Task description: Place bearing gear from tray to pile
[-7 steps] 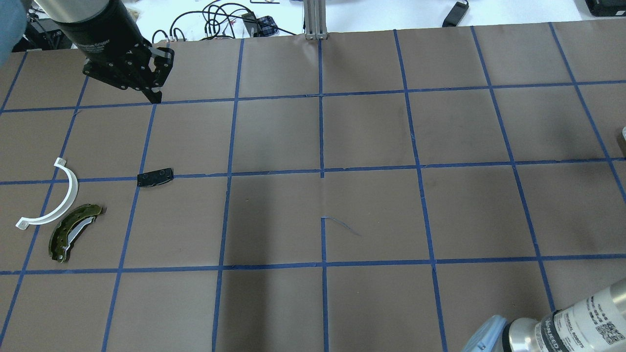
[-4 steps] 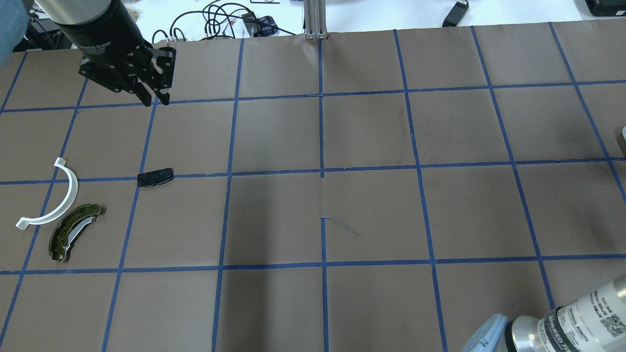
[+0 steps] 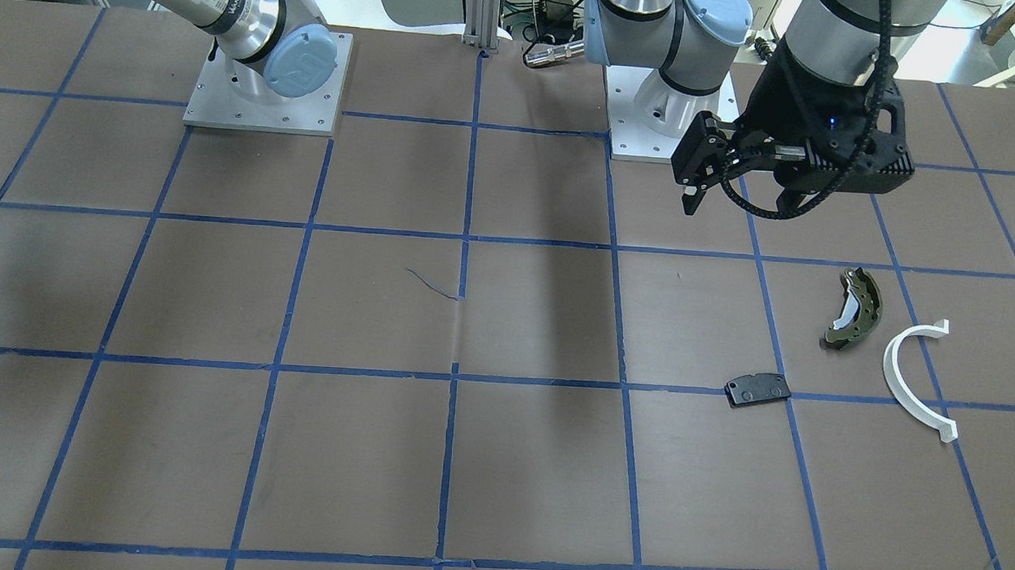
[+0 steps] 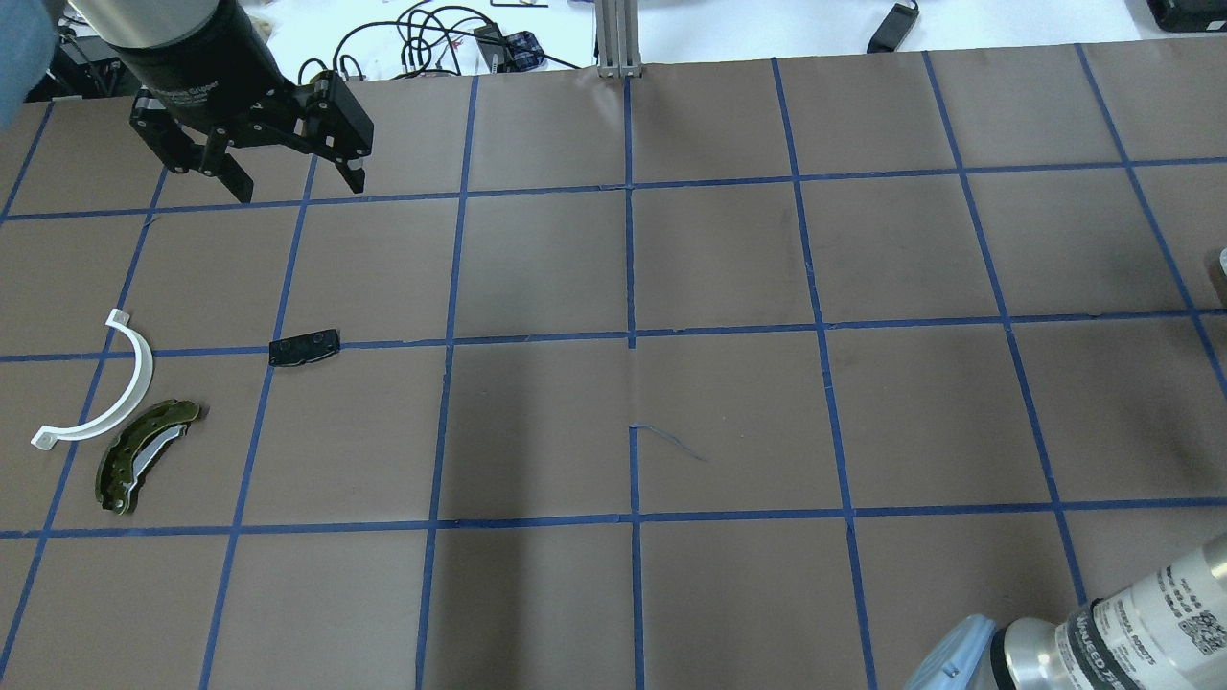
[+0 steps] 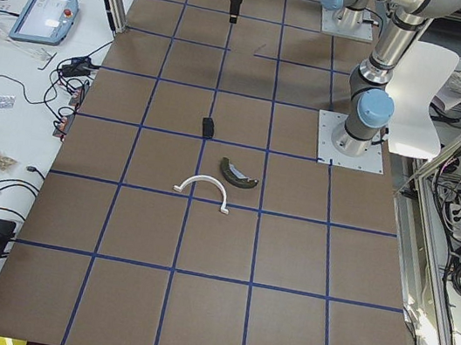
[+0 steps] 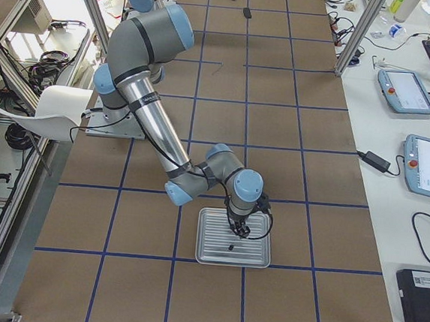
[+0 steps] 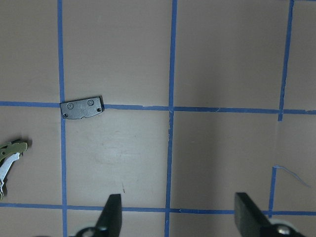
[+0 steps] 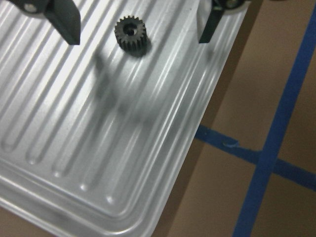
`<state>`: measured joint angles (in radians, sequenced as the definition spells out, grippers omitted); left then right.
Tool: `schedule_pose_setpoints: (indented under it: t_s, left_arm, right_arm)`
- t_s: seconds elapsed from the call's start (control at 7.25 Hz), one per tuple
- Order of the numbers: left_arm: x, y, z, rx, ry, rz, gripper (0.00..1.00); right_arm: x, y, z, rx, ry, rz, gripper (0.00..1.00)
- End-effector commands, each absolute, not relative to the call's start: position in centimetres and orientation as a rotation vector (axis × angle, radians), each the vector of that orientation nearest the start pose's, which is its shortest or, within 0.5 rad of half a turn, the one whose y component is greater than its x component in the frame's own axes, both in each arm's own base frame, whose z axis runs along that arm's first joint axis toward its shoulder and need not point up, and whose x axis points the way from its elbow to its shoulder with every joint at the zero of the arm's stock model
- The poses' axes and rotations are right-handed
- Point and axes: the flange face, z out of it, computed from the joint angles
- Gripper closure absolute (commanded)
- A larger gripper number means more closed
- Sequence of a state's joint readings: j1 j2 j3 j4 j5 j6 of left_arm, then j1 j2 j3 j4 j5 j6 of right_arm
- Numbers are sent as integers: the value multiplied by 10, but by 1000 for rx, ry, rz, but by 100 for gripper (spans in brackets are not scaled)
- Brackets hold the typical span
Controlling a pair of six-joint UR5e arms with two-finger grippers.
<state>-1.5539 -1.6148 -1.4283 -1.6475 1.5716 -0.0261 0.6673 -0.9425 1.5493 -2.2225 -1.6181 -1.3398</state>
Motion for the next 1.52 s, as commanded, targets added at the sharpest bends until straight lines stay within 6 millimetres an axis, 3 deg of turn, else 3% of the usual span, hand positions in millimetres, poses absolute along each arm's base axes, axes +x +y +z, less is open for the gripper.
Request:
schedule_pose_setpoints:
  t_s: [0.0,0.28,0.55,0.69,0.83,0.97,1.1,1.24,1.38]
  left_arm:
    - [-124,-513,529,-67,3138,-36,0]
    - [-124,-513,527,-67,3138,-31,0]
    - [-124,-513,528,-67,3136,-34,0]
    - [-123,-513,529,-70,3136,-36,0]
    - [-123,-513,528,-70,3136,-34,0]
    - [-123,-513,527,-60,3133,-31,0]
    - [-121,-519,529,-41,3131,-50,49]
    - [-122,-516,527,-48,3135,-43,0]
    - [-122,-516,527,-48,3135,-41,0]
  right_arm:
    - [-453,-519,182,-687,3121,45,25]
    - [-455,-517,180,-677,3120,47,27]
    - [-455,-517,180,-667,3122,47,71]
    - [-455,-517,180,-670,3123,49,88]
    - [-457,-514,181,-666,3132,73,100]
    - [-458,-512,186,-673,3148,126,100]
    - [-459,-513,206,-666,3168,111,100]
    - [-453,-516,226,-667,3176,86,100]
    - [-441,-519,244,-612,3192,72,100]
